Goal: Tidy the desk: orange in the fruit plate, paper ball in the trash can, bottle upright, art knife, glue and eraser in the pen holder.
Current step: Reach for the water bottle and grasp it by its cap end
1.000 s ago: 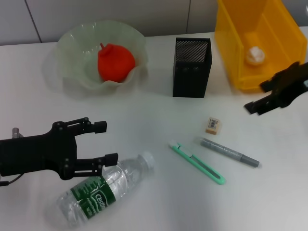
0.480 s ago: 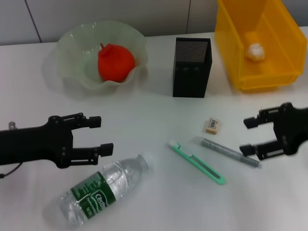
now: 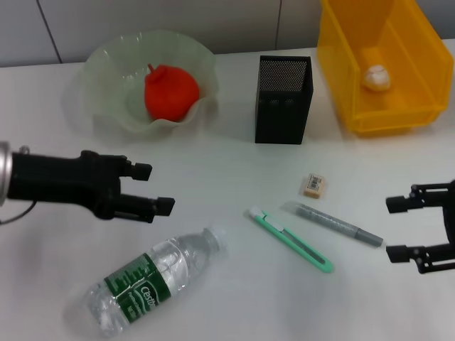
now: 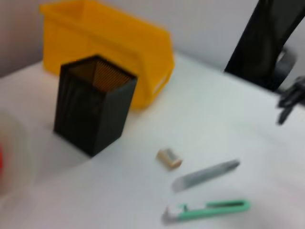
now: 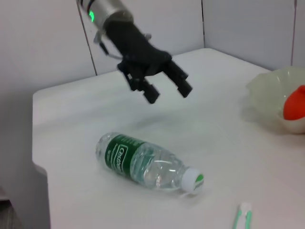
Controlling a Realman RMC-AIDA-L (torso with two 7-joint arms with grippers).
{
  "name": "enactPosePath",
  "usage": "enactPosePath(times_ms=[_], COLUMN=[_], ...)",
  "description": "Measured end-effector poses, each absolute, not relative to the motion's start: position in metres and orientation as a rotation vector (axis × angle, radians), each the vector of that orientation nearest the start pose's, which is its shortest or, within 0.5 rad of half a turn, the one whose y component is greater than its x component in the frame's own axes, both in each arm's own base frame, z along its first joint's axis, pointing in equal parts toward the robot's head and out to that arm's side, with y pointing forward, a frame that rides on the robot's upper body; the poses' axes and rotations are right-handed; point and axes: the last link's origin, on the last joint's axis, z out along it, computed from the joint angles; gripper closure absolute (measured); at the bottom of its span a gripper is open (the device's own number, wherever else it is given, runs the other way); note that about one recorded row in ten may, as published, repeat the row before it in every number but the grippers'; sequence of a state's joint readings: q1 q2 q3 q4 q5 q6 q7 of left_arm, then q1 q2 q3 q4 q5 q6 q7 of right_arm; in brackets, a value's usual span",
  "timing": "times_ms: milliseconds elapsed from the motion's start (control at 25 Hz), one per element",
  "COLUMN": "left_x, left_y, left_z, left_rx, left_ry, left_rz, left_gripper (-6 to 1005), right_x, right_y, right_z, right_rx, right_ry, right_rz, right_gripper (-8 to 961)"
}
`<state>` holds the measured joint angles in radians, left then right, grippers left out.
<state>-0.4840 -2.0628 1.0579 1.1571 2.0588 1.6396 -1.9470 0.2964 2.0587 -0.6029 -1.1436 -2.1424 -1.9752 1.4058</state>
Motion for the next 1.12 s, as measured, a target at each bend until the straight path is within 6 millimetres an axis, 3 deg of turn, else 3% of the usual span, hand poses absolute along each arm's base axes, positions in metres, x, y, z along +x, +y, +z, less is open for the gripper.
enactPosePath(times_ms=[240,520,720,1120], left_x=[-0.149,-0.114,-0.103,-0.1], left_y=[0.342,0.339,0.331,0.312], left_z=[0.015,-0.007,-0.027,-0.064], left_rx=[-2.948,-2.876,-2.803,-2.754], left_ry=[-0.751,-0.717,-0.743,-0.725], left_rz=[0.039,0.371,0.514,0.607], left_gripper=[153,154,155,156], right_x=[0.298,0.299,0.3,0.298], right_y=[0.242,0.242,0.243,0.249], right_z=[0.083,0.082,0.082,0.079], right_rx=[-2.856,-2.846,-2.839,-2.832], right_ry=[0.486,0.493,0.493,0.485], right_rz=[0.439,0.436,0.433,0.433], right_gripper=[204,204,205,205])
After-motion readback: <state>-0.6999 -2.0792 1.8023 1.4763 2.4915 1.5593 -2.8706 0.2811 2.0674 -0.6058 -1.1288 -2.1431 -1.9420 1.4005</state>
